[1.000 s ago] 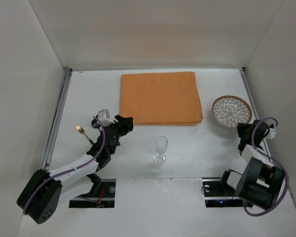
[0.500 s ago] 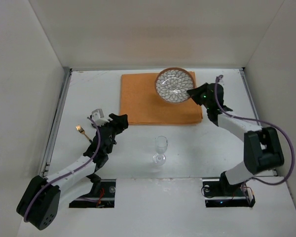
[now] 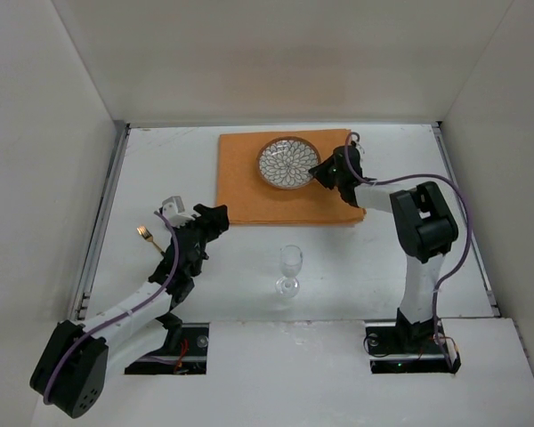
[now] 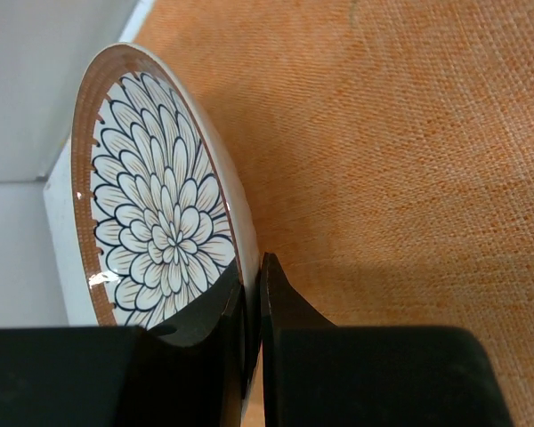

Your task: Set the dinner table for one person

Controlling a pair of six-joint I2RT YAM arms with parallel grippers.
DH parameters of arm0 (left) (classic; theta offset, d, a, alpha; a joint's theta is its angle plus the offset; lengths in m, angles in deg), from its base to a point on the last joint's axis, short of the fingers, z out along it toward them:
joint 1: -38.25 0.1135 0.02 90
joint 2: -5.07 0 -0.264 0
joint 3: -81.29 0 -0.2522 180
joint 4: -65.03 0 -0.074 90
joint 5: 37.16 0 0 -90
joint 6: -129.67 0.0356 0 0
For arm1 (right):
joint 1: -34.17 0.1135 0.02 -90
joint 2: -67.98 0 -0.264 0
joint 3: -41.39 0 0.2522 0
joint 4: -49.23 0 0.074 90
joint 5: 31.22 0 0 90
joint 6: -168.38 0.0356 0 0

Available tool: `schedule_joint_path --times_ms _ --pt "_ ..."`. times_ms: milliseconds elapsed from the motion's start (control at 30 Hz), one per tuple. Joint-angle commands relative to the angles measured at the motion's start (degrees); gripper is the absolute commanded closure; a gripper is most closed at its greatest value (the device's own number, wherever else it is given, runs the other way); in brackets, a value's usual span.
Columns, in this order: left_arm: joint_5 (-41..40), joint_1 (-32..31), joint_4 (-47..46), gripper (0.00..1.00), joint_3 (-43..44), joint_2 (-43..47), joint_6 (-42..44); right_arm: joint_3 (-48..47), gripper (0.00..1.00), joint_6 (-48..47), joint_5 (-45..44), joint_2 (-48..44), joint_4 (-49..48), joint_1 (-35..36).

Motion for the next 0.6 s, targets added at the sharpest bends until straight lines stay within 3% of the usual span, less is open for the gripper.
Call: schedule_joint_path --times_ms 0,233,300,433,567 --pt "-1.27 0.12 -1.97 0.38 -0.76 -0.32 1.04 -5.47 0.98 4.44 1.61 0.25 -10.02 1.41" --pt "-1.28 0.47 -1.97 0.38 -0.67 -1.12 1.12 -5.56 0.95 4.97 1.61 3.07 -10.02 1.93" --pt "-0.92 0.56 -1.8 0.38 -0.58 -0.68 0.95 -4.86 0.85 5.23 1.35 3.6 -10.19 1.94" --pt "-0.93 0.64 -1.71 0.38 -0.67 -0.59 0.86 -1.78 0.49 4.97 -0.32 2.55 -11.25 2.2" --pt "-1.27 0.12 -1.8 0.38 -0.67 -0.67 1.04 2.25 0.33 1.64 -2.69 -2.8 -10.37 2.2"
